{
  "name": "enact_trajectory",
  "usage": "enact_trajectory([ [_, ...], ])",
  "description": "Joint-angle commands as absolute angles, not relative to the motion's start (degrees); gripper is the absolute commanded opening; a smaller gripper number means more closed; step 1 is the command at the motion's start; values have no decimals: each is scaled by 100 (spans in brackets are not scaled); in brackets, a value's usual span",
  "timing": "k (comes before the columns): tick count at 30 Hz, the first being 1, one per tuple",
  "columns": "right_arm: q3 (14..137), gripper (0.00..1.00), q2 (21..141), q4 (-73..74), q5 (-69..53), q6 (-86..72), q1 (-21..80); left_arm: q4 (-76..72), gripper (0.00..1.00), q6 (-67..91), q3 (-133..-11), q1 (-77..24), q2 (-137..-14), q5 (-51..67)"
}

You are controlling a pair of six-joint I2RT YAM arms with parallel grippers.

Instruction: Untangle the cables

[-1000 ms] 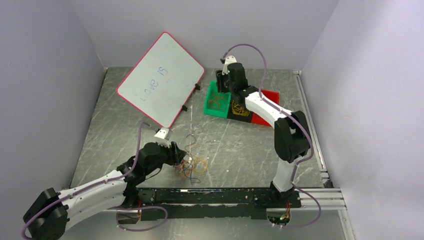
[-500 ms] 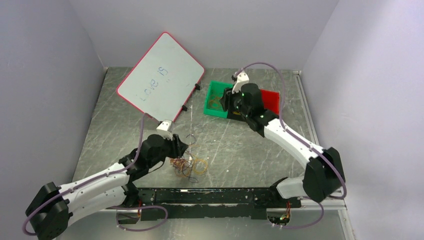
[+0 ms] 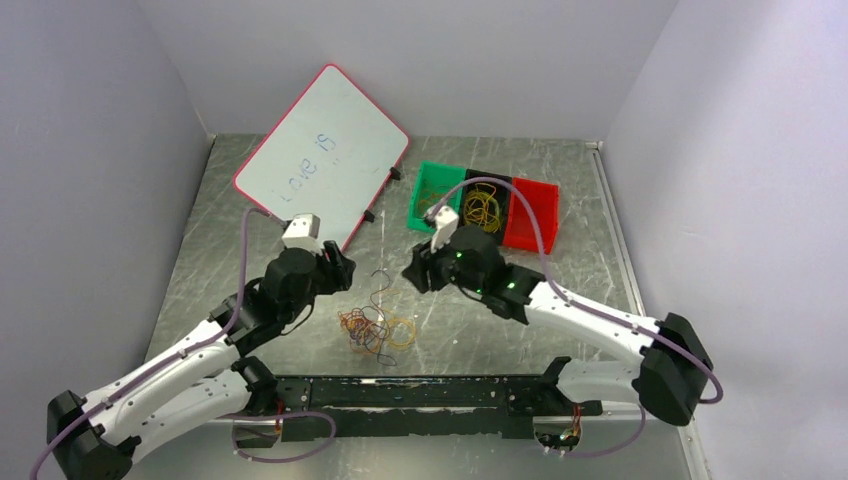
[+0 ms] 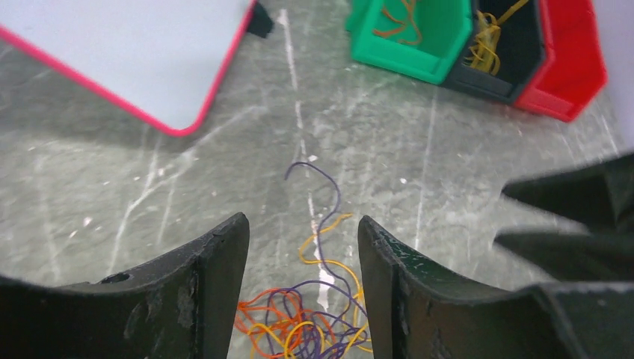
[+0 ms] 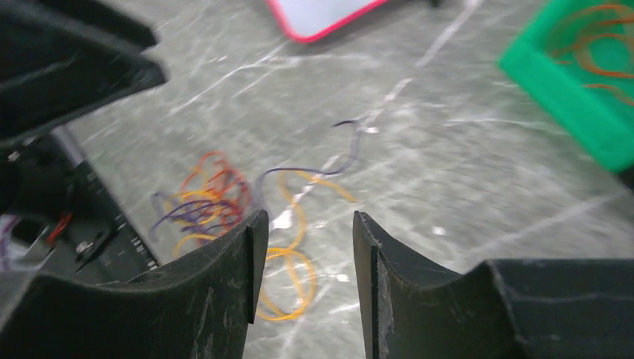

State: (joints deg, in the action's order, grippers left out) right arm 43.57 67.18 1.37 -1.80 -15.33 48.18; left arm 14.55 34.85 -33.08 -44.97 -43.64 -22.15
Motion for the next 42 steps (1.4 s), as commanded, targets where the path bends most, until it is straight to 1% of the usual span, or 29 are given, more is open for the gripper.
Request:
enact_trajectory([
  [1,4423,50,7242,-431,-373,-1694,5535,2720,61,4015,-3608,-4385,-4256,-2982],
  [6,4600,55,7988,-840,-518,-1672,6095,3079,63,4323,-3593,-4360,-3985,-3109],
  [12,4951,60,8889,-1008,-682,-1698,6466,3189,65,4378,-3533,-4351,-3812,-3127],
  [14,4995,60,9097,-1102,-582,-1768,6511,3178,65,4337,-3534,-4343,-3827,-3115],
  [18,5120,59,9407,-908,10,-1902,6528,3142,65,4268,-3542,-4344,-3859,-3109],
  [20,5095,53,9469,-862,336,-1966,6527,3098,65,4263,-3521,-4342,-3876,-3093],
  [24,5019,32,9409,-607,666,-2004,6522,2943,65,4228,-3428,-4347,-3858,-2965],
  [27,4700,23,9241,-654,672,-1926,6519,2753,65,4162,-3319,-4345,-3866,-2714],
  [32,4173,16,8983,-850,688,-1840,6477,2423,65,4221,-3091,-4336,-3993,-2292],
  [38,3731,11,8778,-779,1095,-2179,6274,2115,66,4310,-2832,-4340,-4119,-1889],
  [42,3470,10,8546,-669,1277,-2320,6073,1915,66,4312,-2729,-4325,-4245,-1691],
])
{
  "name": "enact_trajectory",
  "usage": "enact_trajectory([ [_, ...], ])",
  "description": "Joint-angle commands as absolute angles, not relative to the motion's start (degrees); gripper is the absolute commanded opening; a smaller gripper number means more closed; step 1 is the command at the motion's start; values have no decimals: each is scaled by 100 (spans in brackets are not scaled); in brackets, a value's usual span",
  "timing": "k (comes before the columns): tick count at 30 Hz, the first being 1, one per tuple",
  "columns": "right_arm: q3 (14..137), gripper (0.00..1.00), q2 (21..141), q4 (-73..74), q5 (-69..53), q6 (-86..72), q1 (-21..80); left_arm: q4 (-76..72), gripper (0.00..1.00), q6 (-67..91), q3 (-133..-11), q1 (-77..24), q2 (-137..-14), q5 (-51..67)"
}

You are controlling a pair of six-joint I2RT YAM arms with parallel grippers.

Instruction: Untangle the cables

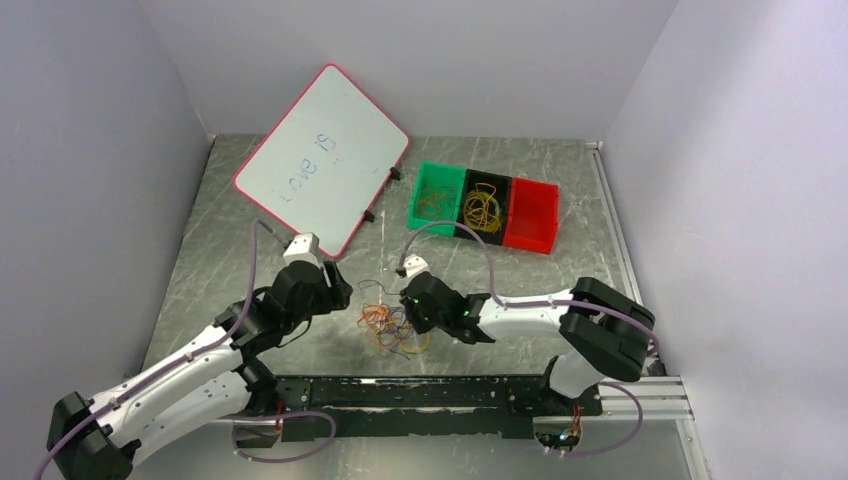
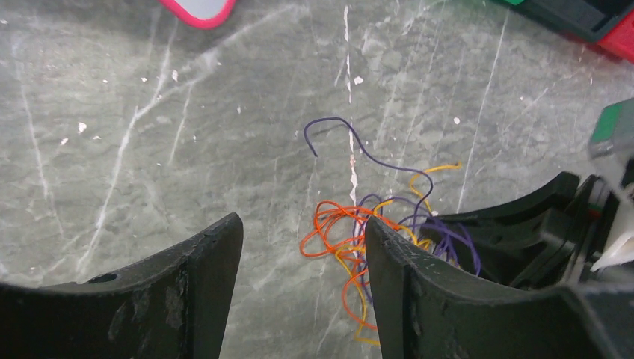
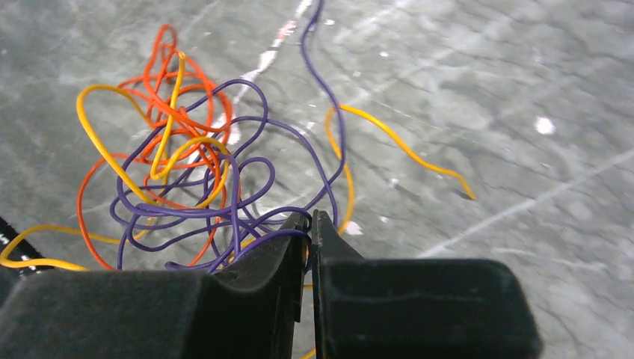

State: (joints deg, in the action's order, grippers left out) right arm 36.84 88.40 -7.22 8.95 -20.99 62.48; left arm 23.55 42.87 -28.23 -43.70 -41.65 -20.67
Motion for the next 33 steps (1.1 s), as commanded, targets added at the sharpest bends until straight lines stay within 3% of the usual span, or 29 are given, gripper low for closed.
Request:
enact_trajectory([
  [1,3402,10,8483,-682,1245,-2333,6010,1845,66,4281,-2703,-4323,-4289,-1618],
  [14,2884,11,8126,-1123,-163,-1911,5023,174,64,3555,-2159,-4282,-5143,-194],
  [26,2847,10,8182,-1033,-795,-1589,4777,-570,54,2756,-2616,-4223,-6622,-370],
  [33,2829,10,8155,-975,-809,-1569,4771,-571,51,2163,-3004,-4153,-7187,117],
])
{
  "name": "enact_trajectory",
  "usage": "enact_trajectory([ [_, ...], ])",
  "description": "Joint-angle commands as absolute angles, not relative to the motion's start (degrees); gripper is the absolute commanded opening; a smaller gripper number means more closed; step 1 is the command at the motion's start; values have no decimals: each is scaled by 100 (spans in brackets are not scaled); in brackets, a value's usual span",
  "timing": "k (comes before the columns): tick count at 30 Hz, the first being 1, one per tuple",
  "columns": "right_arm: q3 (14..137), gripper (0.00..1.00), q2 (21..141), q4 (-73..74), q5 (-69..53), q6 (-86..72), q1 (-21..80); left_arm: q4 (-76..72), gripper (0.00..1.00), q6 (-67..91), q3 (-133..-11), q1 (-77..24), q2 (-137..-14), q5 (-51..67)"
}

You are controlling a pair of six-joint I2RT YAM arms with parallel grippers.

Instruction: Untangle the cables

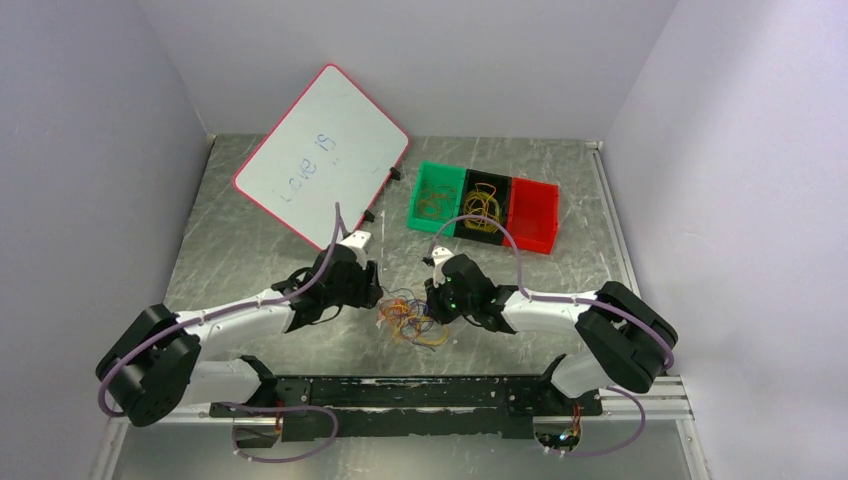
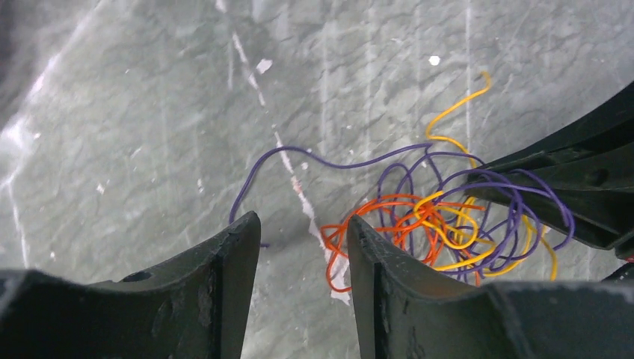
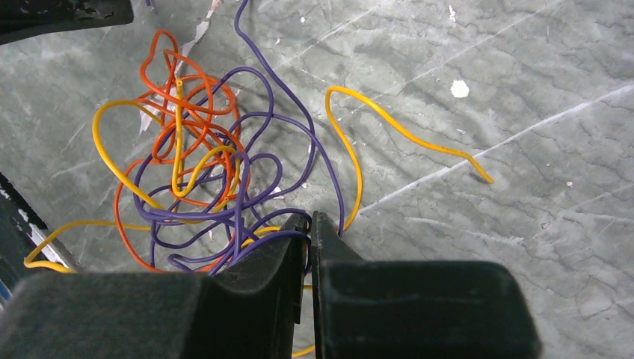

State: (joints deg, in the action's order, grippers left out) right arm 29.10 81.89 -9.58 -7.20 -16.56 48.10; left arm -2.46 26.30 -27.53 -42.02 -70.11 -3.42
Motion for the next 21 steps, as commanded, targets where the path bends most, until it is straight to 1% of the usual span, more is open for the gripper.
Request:
enact_trajectory([
  [1,2829,10,8163,-975,-816,-1573,4768,-618,51,2005,-3006,-4157,-7209,242],
  [5,2825,10,8191,-996,-856,-1614,4770,-791,50,1834,-2931,-4156,-7124,479],
  [11,2818,10,8216,-1028,-885,-1645,4771,-676,49,1538,-2889,-4151,-6849,541],
  [21,2841,10,8279,-1072,-980,-1685,4770,-459,45,1234,-3020,-4163,-7204,803],
])
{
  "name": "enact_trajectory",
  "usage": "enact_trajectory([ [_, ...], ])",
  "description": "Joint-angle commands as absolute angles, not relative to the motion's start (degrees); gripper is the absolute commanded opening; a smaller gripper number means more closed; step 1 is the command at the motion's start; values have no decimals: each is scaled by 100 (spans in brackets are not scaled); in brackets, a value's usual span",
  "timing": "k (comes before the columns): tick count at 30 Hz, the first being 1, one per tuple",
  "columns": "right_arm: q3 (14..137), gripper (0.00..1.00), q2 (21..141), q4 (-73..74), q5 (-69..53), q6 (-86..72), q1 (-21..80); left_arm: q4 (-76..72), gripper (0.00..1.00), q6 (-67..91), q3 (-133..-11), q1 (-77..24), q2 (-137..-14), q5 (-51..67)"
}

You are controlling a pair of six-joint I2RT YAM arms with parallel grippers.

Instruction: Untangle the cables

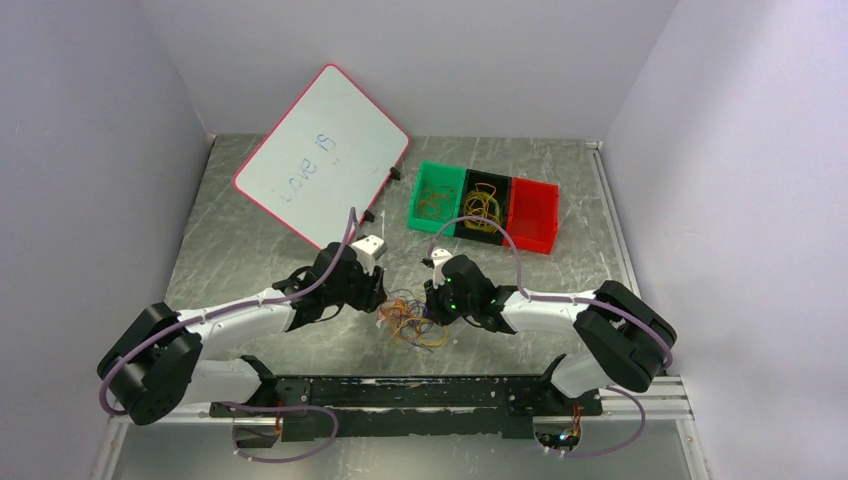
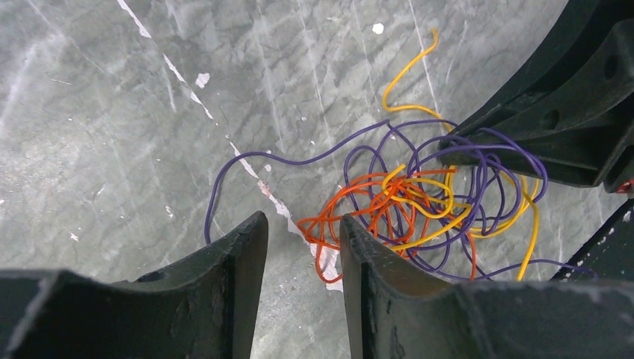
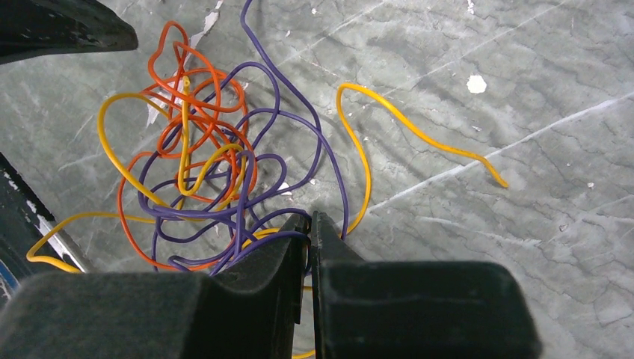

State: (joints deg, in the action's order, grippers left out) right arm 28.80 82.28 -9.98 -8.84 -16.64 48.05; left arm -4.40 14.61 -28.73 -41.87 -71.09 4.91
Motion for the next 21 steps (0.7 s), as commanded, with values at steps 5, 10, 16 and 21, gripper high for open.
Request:
enact_trajectory([
  [5,2858,10,8306,-1055,-993,-1679,4765,-553,46,1215,-2931,-4162,-7163,938],
  [10,2878,10,8334,-1065,-994,-1685,4767,-603,46,1187,-2927,-4163,-7220,1057],
  [16,2872,10,8334,-1046,-1026,-1687,4764,-749,46,1156,-2915,-4160,-7326,1297],
  [21,2864,10,8343,-1055,-1044,-1687,4770,-848,47,1178,-2864,-4157,-7230,1331],
])
